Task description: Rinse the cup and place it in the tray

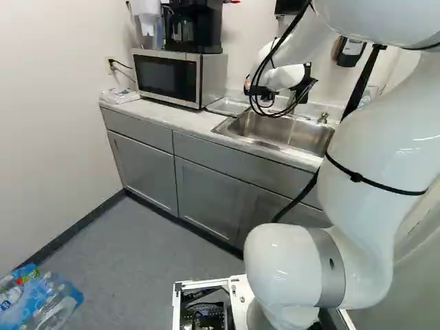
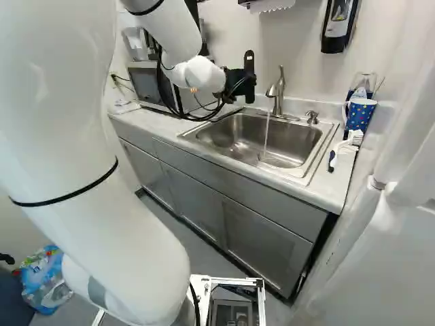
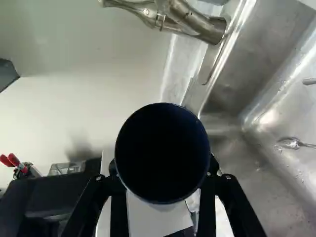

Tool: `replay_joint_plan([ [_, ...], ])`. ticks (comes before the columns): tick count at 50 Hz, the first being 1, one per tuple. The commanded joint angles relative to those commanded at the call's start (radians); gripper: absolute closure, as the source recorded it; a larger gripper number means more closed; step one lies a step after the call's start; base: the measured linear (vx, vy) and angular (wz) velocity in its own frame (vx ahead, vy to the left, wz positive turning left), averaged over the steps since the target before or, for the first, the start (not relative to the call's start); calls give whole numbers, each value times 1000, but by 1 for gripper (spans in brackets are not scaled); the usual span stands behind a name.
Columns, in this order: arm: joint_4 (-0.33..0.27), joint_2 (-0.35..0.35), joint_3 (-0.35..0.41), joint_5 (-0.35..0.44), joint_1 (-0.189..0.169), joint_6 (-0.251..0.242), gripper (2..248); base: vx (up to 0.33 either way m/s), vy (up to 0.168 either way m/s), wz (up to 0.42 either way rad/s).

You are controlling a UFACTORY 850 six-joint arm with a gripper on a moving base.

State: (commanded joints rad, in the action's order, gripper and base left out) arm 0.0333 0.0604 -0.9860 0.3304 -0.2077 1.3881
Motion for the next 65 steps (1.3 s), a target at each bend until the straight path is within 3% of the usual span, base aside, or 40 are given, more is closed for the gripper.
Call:
replay_joint_plan([
  [65, 0, 0, 0, 0, 0, -684, 125, 0, 0, 0],
])
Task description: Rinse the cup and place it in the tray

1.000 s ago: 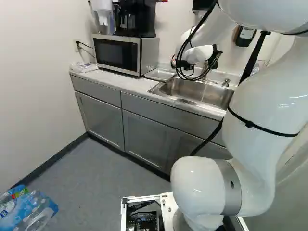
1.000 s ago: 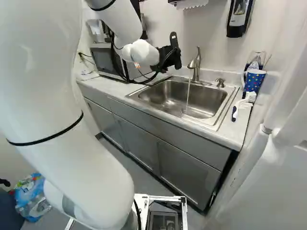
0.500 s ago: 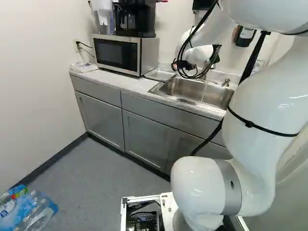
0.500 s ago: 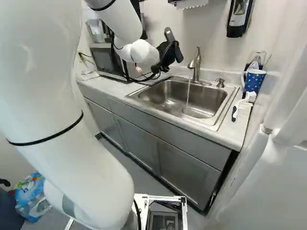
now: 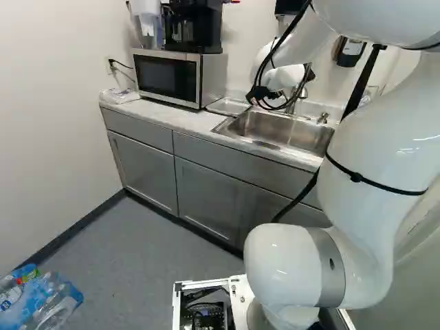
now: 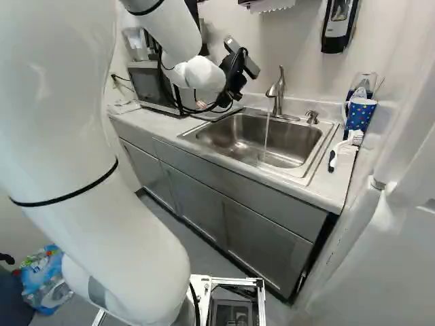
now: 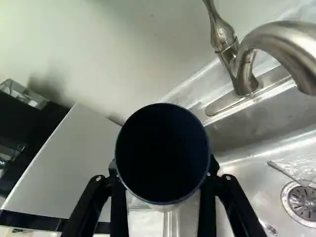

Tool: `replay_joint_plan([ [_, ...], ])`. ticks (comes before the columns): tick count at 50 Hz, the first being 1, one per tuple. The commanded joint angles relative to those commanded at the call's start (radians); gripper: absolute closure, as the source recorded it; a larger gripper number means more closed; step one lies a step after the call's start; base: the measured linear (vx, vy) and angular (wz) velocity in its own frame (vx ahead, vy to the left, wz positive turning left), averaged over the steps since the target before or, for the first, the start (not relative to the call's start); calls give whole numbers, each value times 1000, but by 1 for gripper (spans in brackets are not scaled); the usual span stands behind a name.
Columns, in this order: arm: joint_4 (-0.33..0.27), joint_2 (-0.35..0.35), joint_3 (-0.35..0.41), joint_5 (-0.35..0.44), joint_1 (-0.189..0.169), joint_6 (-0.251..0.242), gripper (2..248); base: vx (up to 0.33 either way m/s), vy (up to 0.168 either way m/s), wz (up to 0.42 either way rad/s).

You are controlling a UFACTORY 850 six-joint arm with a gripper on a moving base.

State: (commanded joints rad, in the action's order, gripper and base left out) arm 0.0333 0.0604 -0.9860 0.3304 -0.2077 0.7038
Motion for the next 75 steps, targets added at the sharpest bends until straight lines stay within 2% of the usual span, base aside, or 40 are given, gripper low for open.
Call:
replay_joint_plan([
  [60, 0, 0, 0, 0, 0, -630, 125, 0, 0, 0],
  [75, 0, 0, 0, 0, 0, -636, 125, 0, 0, 0],
])
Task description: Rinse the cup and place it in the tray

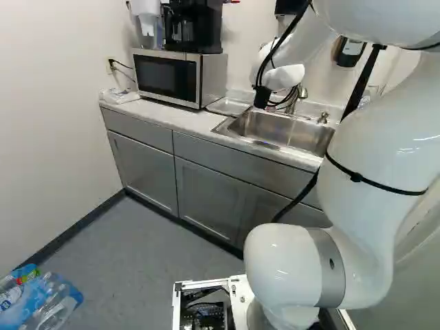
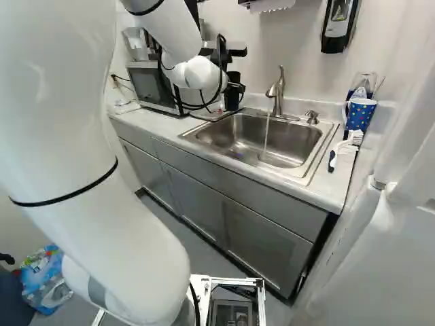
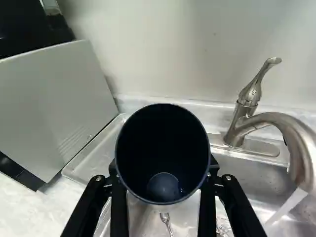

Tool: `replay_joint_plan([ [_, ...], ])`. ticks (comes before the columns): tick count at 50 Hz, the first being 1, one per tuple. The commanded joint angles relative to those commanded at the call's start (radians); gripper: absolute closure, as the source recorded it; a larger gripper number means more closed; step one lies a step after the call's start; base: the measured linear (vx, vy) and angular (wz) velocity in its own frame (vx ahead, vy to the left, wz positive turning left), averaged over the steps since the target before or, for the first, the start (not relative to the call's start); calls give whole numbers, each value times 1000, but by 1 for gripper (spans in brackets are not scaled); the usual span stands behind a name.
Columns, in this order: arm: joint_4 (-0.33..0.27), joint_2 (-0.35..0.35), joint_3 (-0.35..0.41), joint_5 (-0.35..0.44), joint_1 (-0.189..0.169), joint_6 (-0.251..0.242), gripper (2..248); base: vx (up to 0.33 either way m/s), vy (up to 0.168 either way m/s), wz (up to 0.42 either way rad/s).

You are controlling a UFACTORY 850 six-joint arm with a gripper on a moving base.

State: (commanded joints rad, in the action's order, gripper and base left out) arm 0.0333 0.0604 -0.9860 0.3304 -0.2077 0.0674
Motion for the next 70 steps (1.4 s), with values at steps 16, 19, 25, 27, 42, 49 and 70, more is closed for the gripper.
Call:
replay_joint_plan([
  [16, 0, 0, 0, 0, 0, -40, 125, 0, 0, 0],
  [19, 0, 0, 0, 0, 0, -40, 125, 0, 0, 0],
  [25, 0, 0, 0, 0, 0, -40, 125, 0, 0, 0],
  [27, 0, 0, 0, 0, 0, -40, 125, 0, 0, 0],
  [42, 0, 24, -41, 0, 18, -40, 125, 0, 0, 0],
  [49, 0, 41, -73, 0, 34, -40, 125, 0, 0, 0],
  [70, 0, 106, -153, 0, 86, -40, 125, 0, 0, 0],
])
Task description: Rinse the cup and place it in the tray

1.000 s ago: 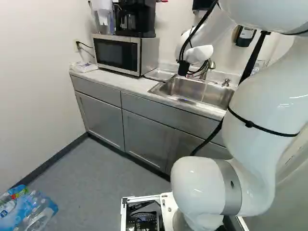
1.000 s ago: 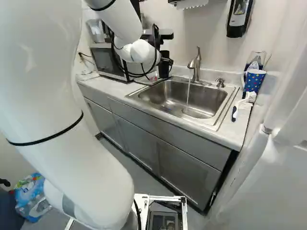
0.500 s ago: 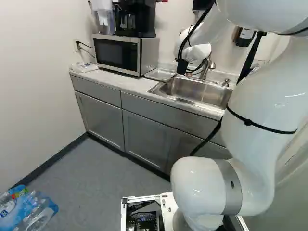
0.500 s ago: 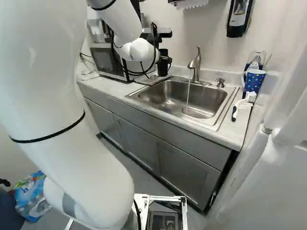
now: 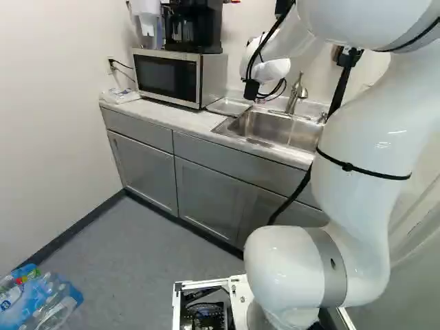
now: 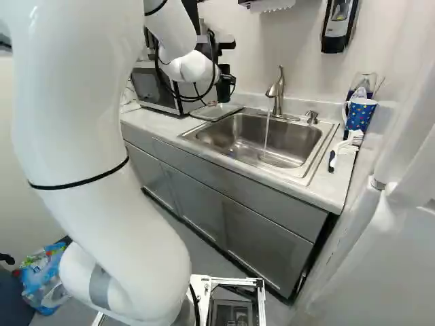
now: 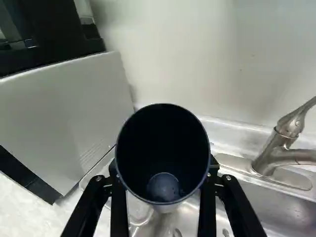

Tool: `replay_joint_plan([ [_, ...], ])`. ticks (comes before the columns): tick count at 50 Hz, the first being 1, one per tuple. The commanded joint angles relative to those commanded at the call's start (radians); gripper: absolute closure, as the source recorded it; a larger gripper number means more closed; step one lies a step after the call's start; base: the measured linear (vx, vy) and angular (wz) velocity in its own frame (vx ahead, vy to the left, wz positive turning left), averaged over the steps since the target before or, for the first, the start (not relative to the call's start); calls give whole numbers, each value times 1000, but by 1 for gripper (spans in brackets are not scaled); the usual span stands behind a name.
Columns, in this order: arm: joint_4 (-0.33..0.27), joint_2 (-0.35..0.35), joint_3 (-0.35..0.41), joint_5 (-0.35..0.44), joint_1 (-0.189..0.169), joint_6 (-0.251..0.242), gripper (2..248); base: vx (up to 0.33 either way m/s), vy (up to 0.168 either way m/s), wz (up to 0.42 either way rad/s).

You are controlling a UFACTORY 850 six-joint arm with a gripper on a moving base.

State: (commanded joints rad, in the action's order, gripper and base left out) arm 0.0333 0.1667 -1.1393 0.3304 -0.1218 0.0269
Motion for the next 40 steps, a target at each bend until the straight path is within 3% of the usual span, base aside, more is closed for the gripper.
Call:
replay_joint_plan([
  [26, 0, 92, -91, 0, 61, 0, 125, 0, 0, 0],
  [40, 0, 120, -93, -12, 75, 0, 125, 0, 0, 0],
])
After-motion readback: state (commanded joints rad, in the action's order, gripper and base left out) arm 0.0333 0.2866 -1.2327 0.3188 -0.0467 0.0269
